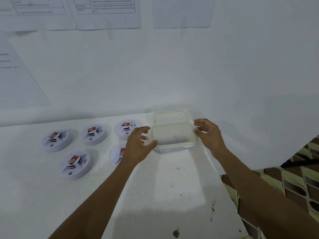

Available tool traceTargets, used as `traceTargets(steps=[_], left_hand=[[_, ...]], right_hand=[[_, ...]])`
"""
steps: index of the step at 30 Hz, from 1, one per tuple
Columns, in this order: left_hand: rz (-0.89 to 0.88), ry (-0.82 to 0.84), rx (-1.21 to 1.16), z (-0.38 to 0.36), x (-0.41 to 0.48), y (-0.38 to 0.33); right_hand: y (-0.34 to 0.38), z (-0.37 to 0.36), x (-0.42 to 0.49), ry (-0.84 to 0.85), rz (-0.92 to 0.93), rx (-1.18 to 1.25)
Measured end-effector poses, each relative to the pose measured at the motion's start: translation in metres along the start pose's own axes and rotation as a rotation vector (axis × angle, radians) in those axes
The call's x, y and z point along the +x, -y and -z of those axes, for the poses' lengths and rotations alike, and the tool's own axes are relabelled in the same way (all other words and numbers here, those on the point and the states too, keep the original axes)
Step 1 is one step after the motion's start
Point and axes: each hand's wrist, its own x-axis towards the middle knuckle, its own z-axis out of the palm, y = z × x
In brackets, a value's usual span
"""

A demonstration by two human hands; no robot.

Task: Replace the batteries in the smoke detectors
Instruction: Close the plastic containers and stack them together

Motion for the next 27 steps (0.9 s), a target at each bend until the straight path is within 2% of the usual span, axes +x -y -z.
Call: traceTargets(steps=[8,14,16,19,23,27], left_hand=[[0.146,0.007,-0.217,-0.005,-0.003,-0.002],[0.134,0.032,-0.177,-0.005,-0.002,-0.003],[0.087,0.075,-0.048,-0.005,0.001,-0.004],[-0.042,0.168,0.084,-0.007,0.007,-0.004],[-0.076,0.403,0.196,-0.013,0.013,-0.006],[-0.106,0.37,0.247,-0.018,0.016,0.001]], right_hand=[[-0.001,-0.007,-0.004,-0.03,-0.062,0.017],[-0.002,-0.006,-0.007,-0.012,-0.092,0.055],[-0.003,-0.005,-0.006,0.04,-0.073,0.057],[-0.002,-0.001,-0.005,0.213,0.009,-0.014],[0.003,0.004,0.0,0.498,0.159,-0.327],[0.0,0.002,0.005,0.453,0.25,-0.458]])
